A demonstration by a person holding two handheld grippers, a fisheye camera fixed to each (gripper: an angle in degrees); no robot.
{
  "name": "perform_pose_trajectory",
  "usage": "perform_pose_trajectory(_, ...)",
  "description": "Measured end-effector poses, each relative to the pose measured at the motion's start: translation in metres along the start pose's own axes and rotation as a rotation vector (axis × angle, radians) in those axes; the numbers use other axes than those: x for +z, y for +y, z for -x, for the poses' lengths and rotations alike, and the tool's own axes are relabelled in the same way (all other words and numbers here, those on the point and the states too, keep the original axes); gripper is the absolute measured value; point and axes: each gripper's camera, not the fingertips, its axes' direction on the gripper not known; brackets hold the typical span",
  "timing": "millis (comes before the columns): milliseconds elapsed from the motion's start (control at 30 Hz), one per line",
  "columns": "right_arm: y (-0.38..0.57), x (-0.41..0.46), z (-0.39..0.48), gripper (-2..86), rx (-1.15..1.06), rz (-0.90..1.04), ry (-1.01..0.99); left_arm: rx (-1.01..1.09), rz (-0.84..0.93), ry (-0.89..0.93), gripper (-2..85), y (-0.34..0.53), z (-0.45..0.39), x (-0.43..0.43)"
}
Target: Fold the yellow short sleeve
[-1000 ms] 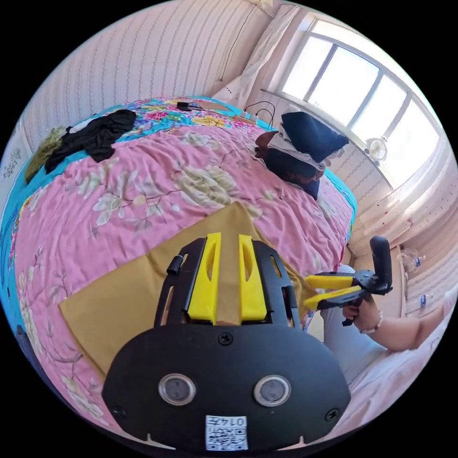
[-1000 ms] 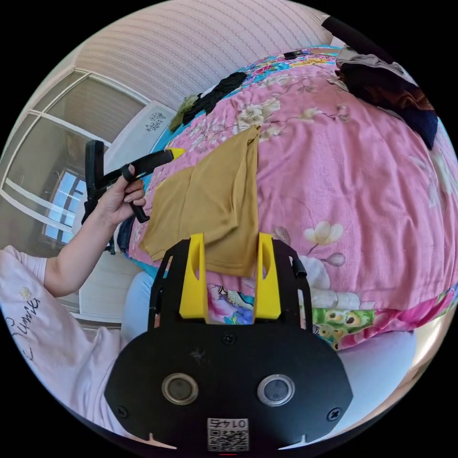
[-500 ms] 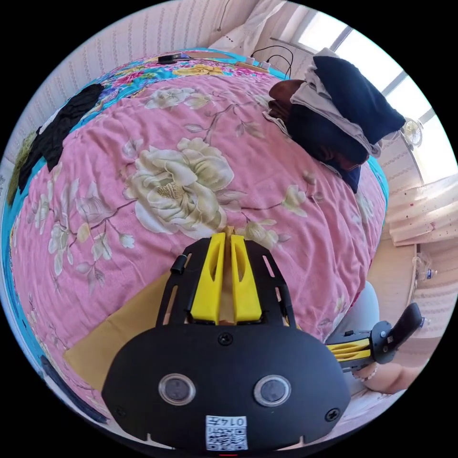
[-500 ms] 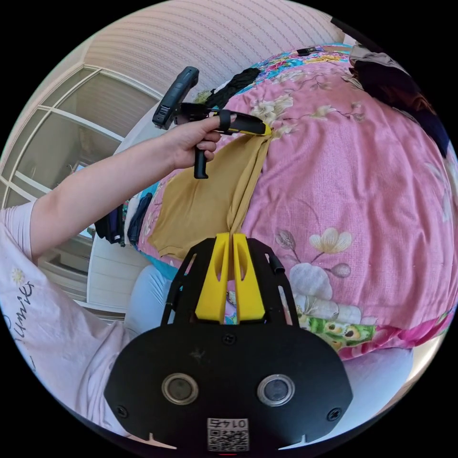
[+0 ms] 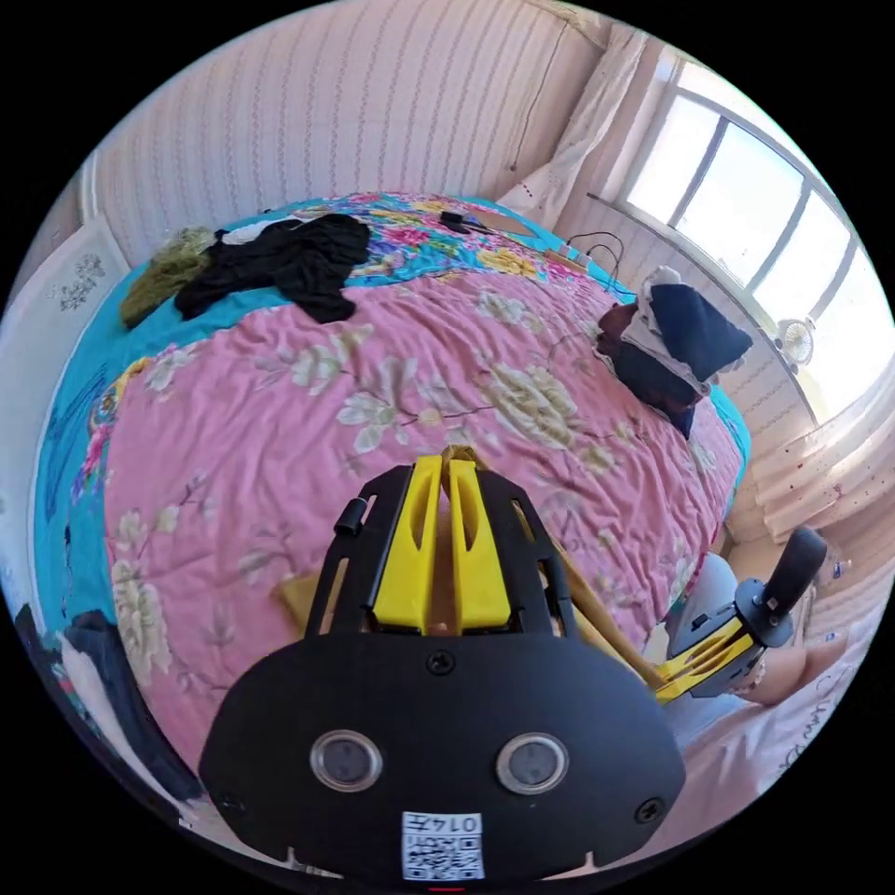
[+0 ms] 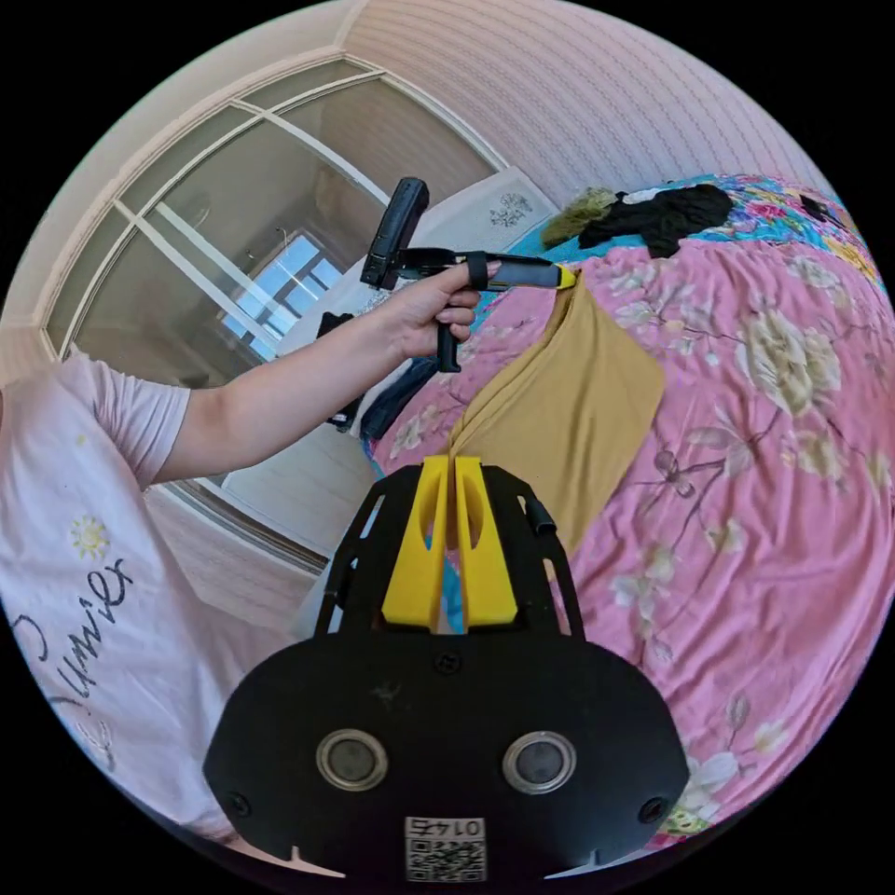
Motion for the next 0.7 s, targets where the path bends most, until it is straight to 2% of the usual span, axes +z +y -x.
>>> perform_pose_trajectory(100, -0.031, 0.059, 0.020, 2.2, -0.041, 0.155, -0.100, -0.203, 0.027, -0.090, 1.3, 0.042, 0.079, -0.019)
perform_pose_trajectory(267, -0.045, 0.093, 0.045, 3.0, -0.099, 0.270, -0.077, -0.377, -0.001, -0.116, 4.4, 0.122, 0.137, -0.063)
perform_pose_trajectory(433, -0.071, 0.106, 0.047, 3.3, -0.128, 0.374, -0.025, -0.399, -0.009, -0.013, 4.6, 0.197, 0.107, -0.097)
perform_pose_trajectory(500, -0.104, 0.114, 0.049, 3.5, -0.172, 0.395, 0.068, -0.388, -0.005, 0.025, 4.7, 0.220, 0.072, -0.106)
perform_pose_trajectory(633, -0.172, 0.136, 0.057, 4.5, -0.256, 0.404, 0.214, -0.387, 0.009, 0.065, 5.5, 0.230, 0.030, -0.104)
perform_pose_trajectory(700, -0.217, 0.157, 0.063, 5.5, -0.287, 0.396, 0.279, -0.375, 0.062, 0.018, 6.2, 0.223, 0.023, -0.093)
